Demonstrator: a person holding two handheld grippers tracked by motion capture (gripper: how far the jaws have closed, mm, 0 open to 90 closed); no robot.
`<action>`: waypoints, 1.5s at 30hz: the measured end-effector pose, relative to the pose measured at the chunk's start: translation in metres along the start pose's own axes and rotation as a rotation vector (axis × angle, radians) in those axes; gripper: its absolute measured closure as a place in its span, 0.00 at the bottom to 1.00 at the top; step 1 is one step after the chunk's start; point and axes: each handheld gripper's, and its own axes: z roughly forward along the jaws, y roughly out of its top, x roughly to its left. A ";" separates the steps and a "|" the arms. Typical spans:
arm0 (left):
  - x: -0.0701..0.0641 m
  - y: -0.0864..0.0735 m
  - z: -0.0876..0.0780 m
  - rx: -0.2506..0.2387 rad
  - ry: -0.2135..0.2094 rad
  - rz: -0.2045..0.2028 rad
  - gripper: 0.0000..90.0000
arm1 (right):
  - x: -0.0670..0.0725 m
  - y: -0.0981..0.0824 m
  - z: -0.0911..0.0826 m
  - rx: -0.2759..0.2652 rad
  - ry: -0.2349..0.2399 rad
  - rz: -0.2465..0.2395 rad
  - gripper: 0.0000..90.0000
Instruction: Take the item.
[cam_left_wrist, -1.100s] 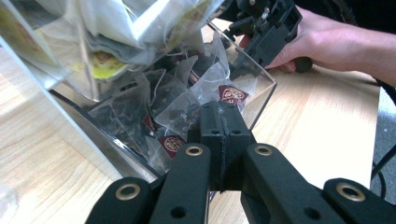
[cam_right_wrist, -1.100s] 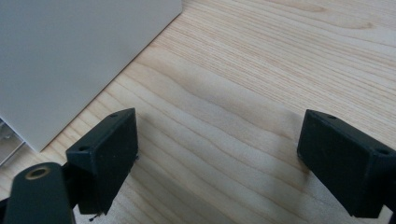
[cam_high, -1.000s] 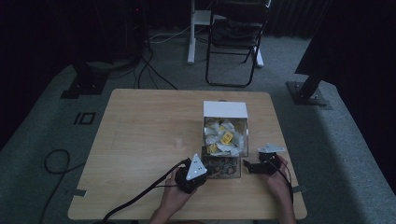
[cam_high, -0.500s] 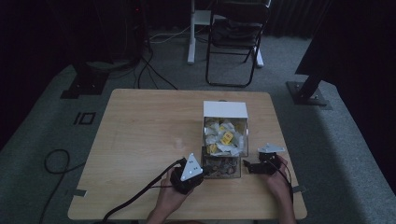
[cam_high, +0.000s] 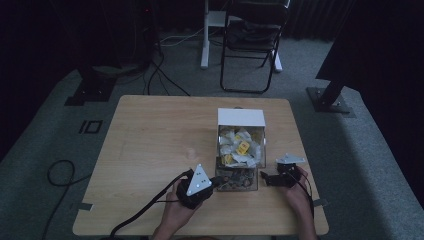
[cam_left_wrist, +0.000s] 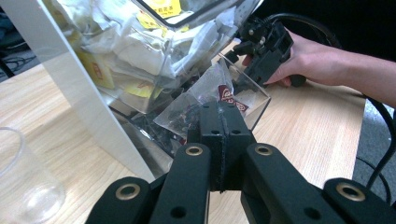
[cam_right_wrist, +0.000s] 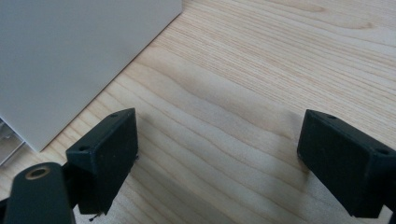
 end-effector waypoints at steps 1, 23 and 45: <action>0.000 0.000 -0.001 -0.001 0.000 0.002 1.00 | 0.000 0.000 0.000 0.000 0.000 0.000 0.13; 0.014 0.003 -0.018 -0.016 0.066 -0.003 1.00 | 0.001 -0.001 -0.001 0.001 -0.004 0.005 0.13; 0.034 0.007 -0.022 -0.024 0.114 -0.024 1.00 | 0.001 -0.001 -0.001 0.001 -0.004 0.005 0.13</action>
